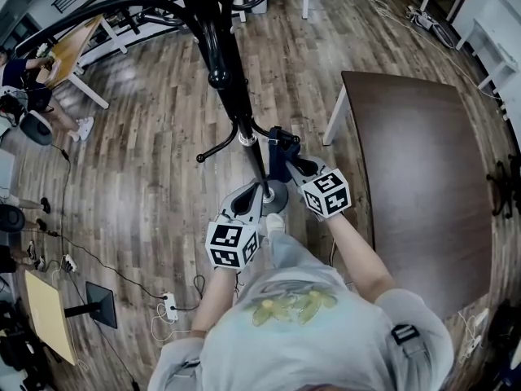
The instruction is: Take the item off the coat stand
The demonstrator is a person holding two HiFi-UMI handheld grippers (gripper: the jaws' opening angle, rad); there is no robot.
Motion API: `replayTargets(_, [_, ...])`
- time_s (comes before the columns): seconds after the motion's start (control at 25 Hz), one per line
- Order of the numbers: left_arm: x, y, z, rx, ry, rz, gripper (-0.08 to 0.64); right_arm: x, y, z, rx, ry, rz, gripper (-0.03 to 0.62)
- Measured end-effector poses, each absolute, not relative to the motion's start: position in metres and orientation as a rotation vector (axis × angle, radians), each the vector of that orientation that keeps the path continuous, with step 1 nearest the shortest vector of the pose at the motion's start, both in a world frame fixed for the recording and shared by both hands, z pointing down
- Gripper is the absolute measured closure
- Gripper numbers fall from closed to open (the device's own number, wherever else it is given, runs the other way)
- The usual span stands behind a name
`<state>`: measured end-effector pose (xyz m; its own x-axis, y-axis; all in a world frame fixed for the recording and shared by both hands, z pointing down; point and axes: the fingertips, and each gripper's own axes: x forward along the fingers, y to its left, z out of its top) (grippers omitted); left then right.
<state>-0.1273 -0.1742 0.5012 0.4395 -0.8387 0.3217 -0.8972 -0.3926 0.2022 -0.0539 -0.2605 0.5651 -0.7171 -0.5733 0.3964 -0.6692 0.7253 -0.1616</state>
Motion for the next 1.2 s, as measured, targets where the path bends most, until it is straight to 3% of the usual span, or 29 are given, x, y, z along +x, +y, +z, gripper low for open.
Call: replayTargets(1.2, [-0.120, -0.165, 0.499, 2.363, -1.486, 0.248, 0.544, -0.005, -0.242, 0.550, 1.102, -2.622, 0.438, 0.566])
